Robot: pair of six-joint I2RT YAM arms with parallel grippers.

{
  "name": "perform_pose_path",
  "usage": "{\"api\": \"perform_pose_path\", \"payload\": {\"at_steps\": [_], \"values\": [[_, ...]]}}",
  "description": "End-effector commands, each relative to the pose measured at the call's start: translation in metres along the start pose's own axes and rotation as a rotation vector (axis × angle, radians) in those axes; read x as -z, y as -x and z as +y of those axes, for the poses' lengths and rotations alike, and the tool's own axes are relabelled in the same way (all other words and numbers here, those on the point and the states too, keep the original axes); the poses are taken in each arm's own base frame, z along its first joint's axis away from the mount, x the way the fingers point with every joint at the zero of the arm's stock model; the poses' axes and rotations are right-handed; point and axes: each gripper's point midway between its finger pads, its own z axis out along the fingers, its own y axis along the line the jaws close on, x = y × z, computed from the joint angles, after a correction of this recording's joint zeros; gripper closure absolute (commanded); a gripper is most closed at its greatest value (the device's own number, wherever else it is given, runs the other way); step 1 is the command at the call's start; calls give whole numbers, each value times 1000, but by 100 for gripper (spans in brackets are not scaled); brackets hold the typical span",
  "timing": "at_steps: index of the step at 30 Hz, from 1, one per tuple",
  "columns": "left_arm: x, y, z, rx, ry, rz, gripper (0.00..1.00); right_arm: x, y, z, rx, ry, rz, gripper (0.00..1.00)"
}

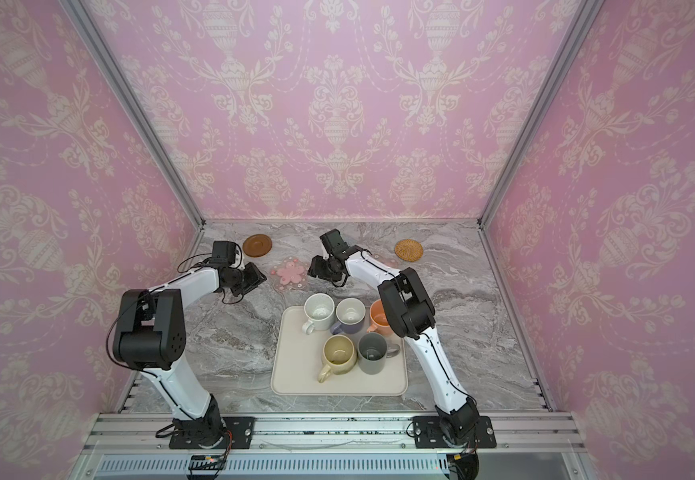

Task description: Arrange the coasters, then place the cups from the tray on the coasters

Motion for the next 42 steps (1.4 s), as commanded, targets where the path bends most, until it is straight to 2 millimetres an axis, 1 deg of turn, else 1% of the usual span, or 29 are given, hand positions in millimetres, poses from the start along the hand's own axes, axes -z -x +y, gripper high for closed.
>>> {"api": "perform_pose_path", "payload": {"at_steps": [1,8,17,21,29,32,37,42], "values": [[-7,4,1,37,-25,5,55,-12,-6,1,-19,-1,22,45],[-22,5,5,74,-33,11,55,-24,-14,4,-29,9,45,45],[-40,8,3,125,-82,14,55,-41,-32,22,-14,39,84,45],[-47,5,1,148,-108,25,55,-45,-39,30,-8,47,98,45],[-58,-6,3,168,-135,62,54,-47,-41,35,-2,54,102,46],[-58,-12,4,168,-139,77,55,-47,-42,36,-2,54,104,45],[-50,-20,6,143,-127,88,55,-47,-44,40,0,57,104,46],[-47,-26,5,135,-137,107,55,-48,-51,47,11,63,115,46]]}}
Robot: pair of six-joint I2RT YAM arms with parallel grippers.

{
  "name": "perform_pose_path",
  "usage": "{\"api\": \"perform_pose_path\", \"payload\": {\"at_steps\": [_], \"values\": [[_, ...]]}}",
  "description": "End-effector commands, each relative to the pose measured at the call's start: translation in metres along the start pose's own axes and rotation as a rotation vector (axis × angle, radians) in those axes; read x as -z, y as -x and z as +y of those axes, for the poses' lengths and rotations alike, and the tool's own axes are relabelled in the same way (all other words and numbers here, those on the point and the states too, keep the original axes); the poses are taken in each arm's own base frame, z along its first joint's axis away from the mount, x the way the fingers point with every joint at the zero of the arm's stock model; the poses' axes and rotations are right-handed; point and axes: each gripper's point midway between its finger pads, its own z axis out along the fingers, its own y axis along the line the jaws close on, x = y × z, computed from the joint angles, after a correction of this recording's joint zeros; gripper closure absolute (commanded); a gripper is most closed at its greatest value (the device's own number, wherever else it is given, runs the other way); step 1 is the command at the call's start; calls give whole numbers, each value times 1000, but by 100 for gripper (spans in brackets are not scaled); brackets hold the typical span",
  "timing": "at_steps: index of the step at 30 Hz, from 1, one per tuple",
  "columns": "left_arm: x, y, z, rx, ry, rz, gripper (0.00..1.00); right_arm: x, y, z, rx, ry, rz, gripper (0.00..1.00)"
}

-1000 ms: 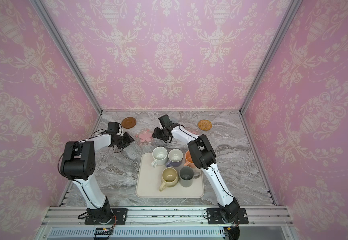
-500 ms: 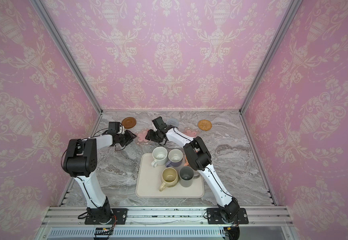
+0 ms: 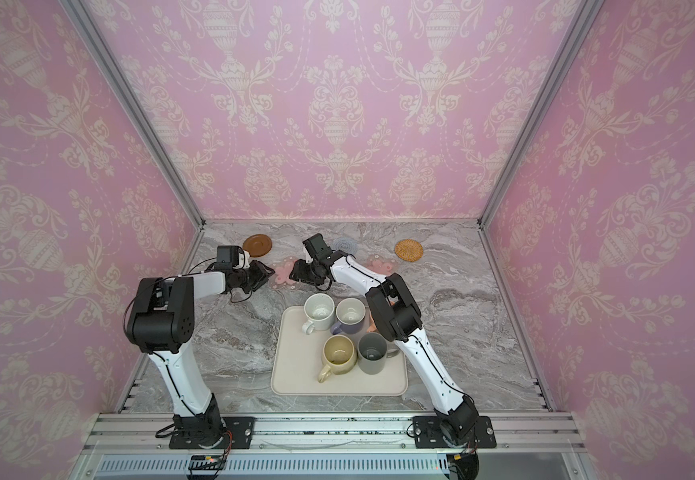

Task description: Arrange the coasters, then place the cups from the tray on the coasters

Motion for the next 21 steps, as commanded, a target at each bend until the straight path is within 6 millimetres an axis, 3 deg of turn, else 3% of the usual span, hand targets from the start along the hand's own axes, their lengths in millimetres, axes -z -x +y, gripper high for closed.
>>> {"api": "perform_pose_path", "payload": {"at_steps": [1,21], "values": [[-1,-38,30,49,79,121,55,-19,-29,-8,-22,-34,78,46],[36,-51,41,7,159,120,55,-40,-77,39,25,48,173,46]]}}
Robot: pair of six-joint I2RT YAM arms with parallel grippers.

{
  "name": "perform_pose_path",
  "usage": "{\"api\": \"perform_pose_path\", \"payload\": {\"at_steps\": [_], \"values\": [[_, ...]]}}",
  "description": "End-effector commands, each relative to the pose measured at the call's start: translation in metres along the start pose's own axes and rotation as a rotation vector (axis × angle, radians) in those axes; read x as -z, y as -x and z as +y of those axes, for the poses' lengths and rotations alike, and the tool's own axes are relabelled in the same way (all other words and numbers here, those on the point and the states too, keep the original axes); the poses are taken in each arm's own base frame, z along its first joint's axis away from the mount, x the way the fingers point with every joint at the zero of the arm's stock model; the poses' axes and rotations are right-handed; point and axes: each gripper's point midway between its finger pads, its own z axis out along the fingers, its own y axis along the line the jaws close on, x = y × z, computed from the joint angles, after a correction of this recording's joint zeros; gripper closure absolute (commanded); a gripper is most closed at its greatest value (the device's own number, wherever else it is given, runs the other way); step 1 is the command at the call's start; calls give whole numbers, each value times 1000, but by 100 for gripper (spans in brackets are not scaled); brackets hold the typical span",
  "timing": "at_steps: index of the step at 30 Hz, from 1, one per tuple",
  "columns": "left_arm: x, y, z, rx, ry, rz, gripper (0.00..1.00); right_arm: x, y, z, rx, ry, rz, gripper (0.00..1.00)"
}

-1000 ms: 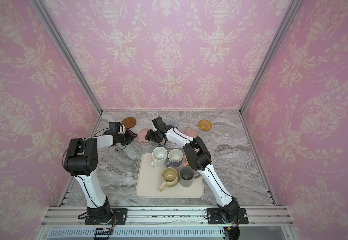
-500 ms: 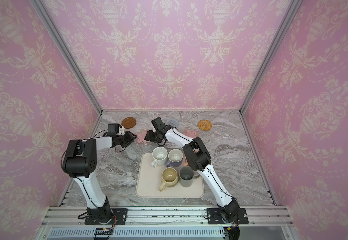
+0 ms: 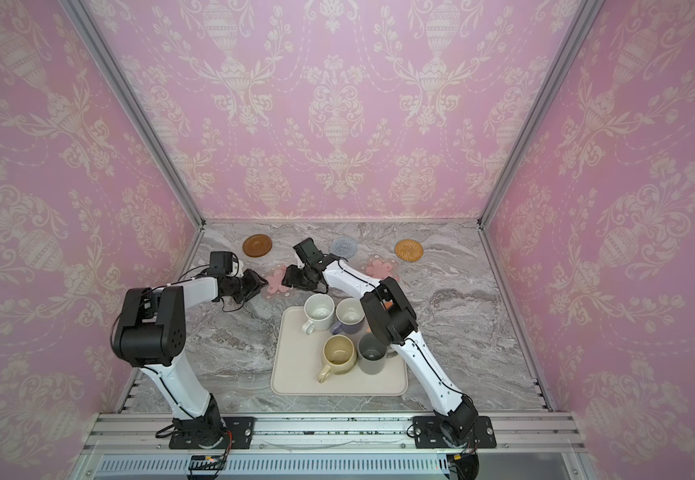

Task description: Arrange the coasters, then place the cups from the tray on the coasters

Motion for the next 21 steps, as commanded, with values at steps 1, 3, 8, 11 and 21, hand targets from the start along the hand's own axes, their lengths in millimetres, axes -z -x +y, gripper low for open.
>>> {"api": "perform_pose_path", "payload": {"at_steps": [1,3,8,11,21], "values": [[2,-29,15,8,53,87,55,-32,-51,19,-3,49,134,46],[5,-28,18,7,63,85,55,-35,-52,26,-2,62,135,46],[16,-25,26,3,94,62,54,-43,-53,43,-7,101,135,46],[21,-20,32,15,102,48,55,-49,-58,50,-15,122,147,46],[14,-9,38,44,100,46,55,-60,-71,53,-51,139,170,47]]}}
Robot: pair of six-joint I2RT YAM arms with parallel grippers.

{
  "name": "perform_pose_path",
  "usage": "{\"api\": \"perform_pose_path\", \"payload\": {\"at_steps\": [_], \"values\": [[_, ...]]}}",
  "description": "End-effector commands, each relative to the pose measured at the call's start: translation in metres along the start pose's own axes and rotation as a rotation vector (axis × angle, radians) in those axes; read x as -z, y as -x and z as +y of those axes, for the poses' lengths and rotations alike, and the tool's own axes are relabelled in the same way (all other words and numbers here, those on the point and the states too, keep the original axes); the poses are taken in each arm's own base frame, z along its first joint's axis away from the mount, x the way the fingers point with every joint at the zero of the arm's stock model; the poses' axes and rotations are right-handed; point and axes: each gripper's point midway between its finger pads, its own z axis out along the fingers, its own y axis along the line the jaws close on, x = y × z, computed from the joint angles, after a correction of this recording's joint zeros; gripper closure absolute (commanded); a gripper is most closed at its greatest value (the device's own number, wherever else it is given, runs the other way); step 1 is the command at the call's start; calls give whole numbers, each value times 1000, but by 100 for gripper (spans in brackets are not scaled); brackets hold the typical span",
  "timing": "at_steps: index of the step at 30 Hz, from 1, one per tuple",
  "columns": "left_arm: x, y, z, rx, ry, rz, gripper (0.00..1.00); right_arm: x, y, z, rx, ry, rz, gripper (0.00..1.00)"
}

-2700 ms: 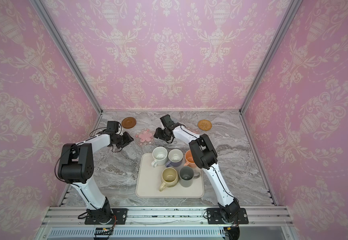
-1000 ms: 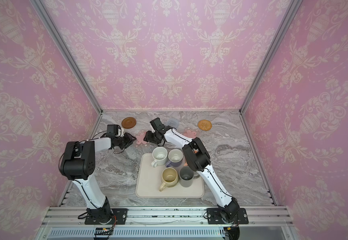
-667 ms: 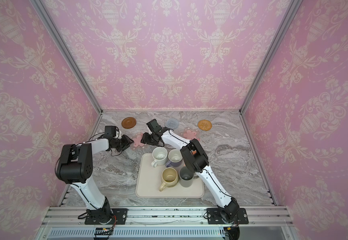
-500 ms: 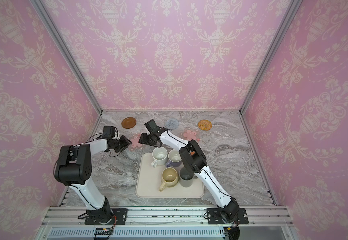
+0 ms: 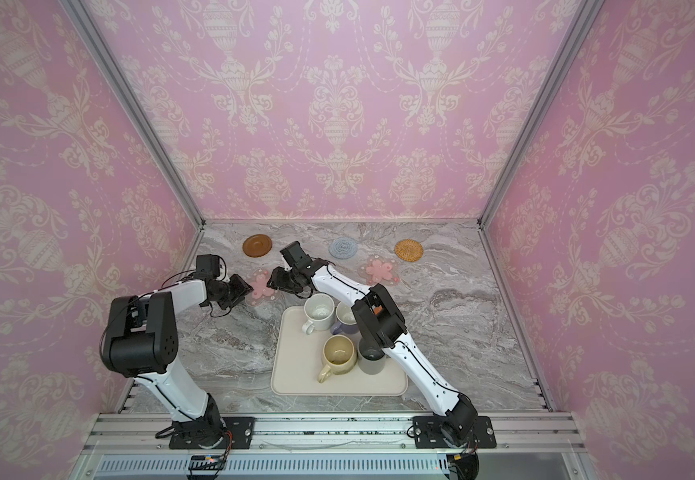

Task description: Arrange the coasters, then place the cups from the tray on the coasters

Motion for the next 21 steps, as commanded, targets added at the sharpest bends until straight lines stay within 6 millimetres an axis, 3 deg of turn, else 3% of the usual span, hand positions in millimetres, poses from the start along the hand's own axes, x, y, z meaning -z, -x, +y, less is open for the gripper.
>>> {"api": "perform_pose_path", "payload": {"at_steps": [1,14,21], "values": [[-10,-18,-3,-1,-20,86,55,-36,-64,8,-27,49,164,47],[-11,-11,-1,-29,8,73,55,-44,-77,4,-51,19,193,49],[-15,-2,-8,-30,1,75,55,-48,-74,10,-50,40,196,49]]}}
